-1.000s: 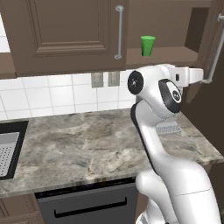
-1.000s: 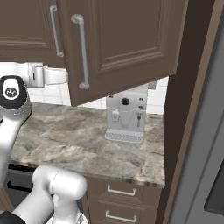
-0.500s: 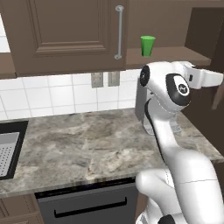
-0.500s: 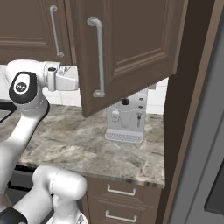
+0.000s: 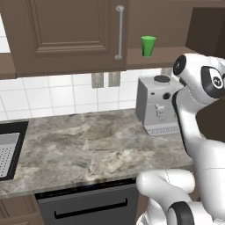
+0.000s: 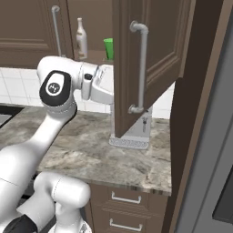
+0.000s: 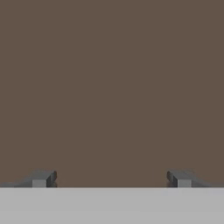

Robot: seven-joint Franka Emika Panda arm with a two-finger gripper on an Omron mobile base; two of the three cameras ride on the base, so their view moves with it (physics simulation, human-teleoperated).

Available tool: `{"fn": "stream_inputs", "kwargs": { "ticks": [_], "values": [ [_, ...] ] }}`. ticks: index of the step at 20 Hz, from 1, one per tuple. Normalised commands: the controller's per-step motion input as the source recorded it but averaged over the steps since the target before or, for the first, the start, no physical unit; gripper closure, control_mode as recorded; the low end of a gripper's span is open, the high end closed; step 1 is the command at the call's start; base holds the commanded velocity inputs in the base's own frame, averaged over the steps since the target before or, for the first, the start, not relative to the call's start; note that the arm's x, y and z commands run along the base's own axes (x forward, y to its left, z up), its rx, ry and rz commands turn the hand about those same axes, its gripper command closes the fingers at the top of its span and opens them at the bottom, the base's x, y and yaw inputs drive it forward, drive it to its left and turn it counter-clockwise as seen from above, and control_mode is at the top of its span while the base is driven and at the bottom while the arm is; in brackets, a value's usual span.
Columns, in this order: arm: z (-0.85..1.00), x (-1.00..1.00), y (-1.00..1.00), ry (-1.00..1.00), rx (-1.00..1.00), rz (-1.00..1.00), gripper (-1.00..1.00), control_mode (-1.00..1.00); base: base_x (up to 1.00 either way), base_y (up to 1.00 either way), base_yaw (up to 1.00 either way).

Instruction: Open the cabinet directly in front. Then move the liquor and the cup to the dining counter with the candle on it.

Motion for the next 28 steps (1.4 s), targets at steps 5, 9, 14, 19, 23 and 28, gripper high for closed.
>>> {"fn": "stream_inputs", "kwargs": {
  "ticks": [5, 9, 14, 19, 23, 28],
  "values": [
    [0.0, 0.0, -0.09, -0.04, 0.02, 0.01, -1.0, -1.0, 0.0, 0.0, 0.0],
    [0.0, 0.0, -0.04, -0.05, 0.0, 0.0, -1.0, -1.0, 0.0, 0.0, 0.0],
    [0.0, 0.0, -0.63, -0.14, 0.08, 0.02, -1.0, -1.0, 0.0, 0.0, 0.0],
    [0.0, -0.06, -0.14, -0.12, 0.02, 0.1, -1.0, -1.0, 0.0, 0.0, 0.0],
    [0.0, -0.13, 0.88, -0.08, -0.17, 0.27, -1.0, -1.0, 0.0, 0.0, 0.0],
    [0.02, -0.07, 1.0, -0.03, -0.19, 0.3, -1.0, -1.0, 0.0, 0.0, 0.0]
  ]
}}
